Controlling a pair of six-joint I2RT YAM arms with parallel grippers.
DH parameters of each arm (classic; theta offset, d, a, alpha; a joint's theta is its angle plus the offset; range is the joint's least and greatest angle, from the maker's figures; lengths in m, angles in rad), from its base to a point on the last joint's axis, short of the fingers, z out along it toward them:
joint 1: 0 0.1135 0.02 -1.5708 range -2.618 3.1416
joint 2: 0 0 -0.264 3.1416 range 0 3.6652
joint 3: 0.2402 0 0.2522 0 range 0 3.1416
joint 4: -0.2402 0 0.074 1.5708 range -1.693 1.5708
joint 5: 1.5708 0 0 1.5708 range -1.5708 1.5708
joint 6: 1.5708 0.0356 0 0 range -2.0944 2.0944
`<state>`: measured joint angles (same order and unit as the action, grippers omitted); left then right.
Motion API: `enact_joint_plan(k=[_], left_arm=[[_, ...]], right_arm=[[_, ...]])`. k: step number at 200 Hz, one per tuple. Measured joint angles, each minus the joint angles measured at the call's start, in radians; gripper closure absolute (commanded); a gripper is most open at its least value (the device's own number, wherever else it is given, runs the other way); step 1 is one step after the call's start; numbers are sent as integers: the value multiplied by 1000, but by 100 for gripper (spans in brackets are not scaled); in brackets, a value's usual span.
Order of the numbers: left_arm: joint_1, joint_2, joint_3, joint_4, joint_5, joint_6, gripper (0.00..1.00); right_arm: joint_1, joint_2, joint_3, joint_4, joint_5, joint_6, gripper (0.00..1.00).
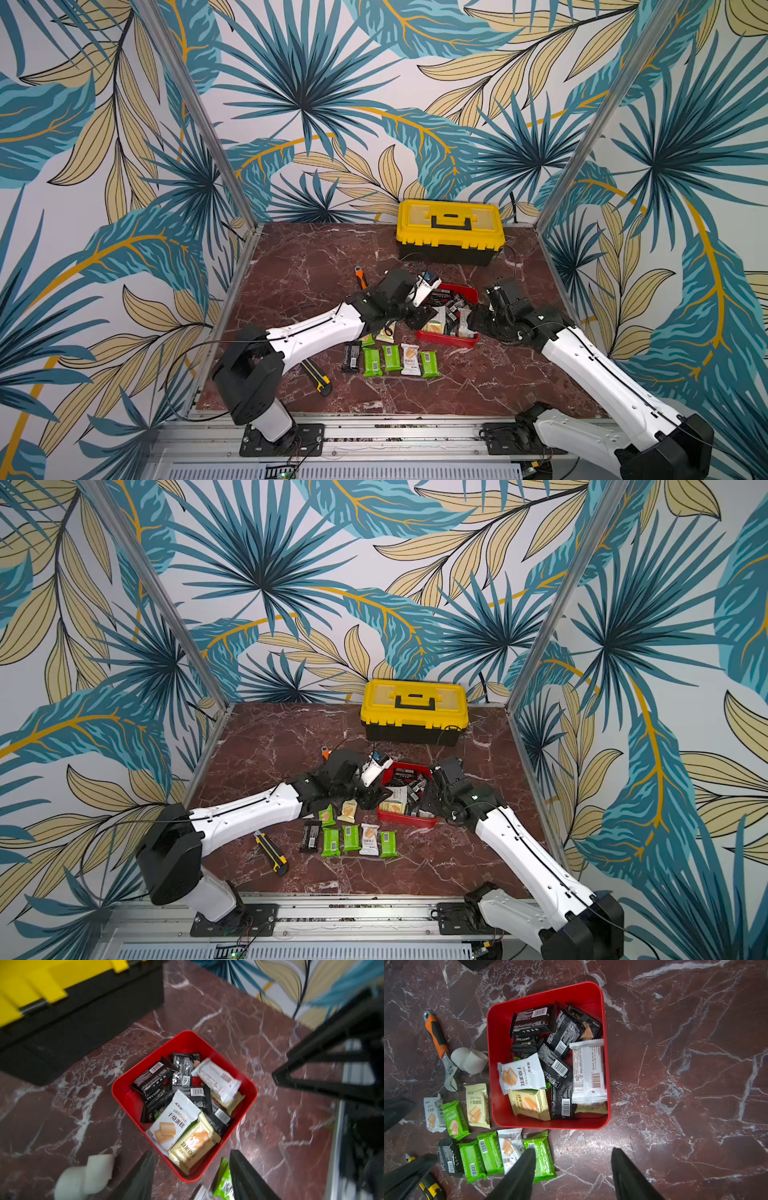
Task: Take the cookies out of the storage box
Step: Pick up the cookie from the storage box.
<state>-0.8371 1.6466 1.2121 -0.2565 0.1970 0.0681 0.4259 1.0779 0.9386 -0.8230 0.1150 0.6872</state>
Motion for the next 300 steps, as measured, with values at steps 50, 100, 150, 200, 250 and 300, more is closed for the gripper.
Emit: enact_joint_plan(k=[50, 100, 150, 200, 250, 300], left_arm=[[13, 298, 418, -391, 11, 380, 39], [23, 429, 510, -571, -17, 554, 42], [18, 480, 596, -622, -53, 611, 43], [5, 526, 648, -623, -89, 638, 41], [-7, 569, 659, -627, -101, 644, 44], [-9, 585, 670, -629, -120, 650, 45]], right_arm=[[-12, -72, -22, -19, -11, -4, 38], [-18, -109, -38, -43, -11, -4, 38], [-19, -110, -39, -44, -11, -4, 38], [-20, -110, -39, -44, -11, -4, 38], [-20, -110, -39, -45, -11, -5, 38], [-21, -117, -39, -47, -11, -7, 38]])
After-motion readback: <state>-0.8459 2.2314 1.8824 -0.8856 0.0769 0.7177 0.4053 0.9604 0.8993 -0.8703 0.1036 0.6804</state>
